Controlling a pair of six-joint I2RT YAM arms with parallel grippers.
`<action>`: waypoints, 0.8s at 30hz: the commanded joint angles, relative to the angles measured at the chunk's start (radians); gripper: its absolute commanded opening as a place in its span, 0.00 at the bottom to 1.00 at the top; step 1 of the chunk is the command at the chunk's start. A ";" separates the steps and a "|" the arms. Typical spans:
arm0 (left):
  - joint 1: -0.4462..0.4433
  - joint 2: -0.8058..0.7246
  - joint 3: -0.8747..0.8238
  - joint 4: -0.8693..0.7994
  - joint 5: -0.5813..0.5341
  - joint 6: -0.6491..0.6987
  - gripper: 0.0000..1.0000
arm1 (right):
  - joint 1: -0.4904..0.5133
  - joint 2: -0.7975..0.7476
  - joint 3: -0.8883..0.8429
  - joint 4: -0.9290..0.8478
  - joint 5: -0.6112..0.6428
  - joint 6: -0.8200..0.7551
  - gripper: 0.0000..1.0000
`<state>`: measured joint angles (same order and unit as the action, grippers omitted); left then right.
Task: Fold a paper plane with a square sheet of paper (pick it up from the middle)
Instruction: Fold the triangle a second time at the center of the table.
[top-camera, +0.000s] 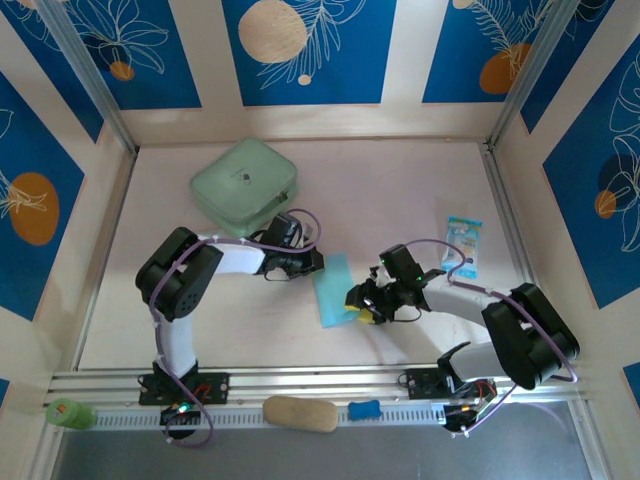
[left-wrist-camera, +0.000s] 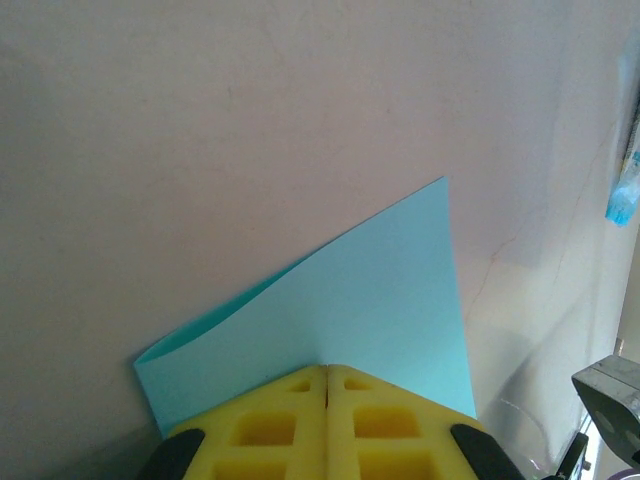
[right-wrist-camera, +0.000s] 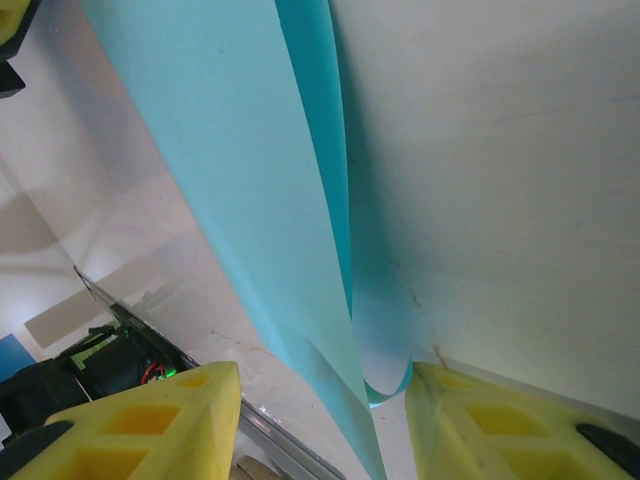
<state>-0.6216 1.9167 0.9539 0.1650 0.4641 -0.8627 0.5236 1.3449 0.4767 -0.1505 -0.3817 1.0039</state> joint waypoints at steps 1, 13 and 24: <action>0.006 0.010 -0.031 -0.081 -0.002 -0.004 0.05 | 0.003 -0.007 0.045 -0.056 0.024 -0.019 0.46; 0.007 0.010 -0.026 -0.088 -0.004 -0.001 0.05 | 0.002 -0.046 0.051 -0.149 0.032 -0.036 0.44; 0.006 0.008 -0.030 -0.084 -0.003 -0.004 0.05 | 0.003 -0.072 0.057 -0.168 0.019 -0.035 0.43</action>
<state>-0.6216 1.9163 0.9539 0.1646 0.4641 -0.8627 0.5236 1.2846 0.5110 -0.2832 -0.3473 0.9836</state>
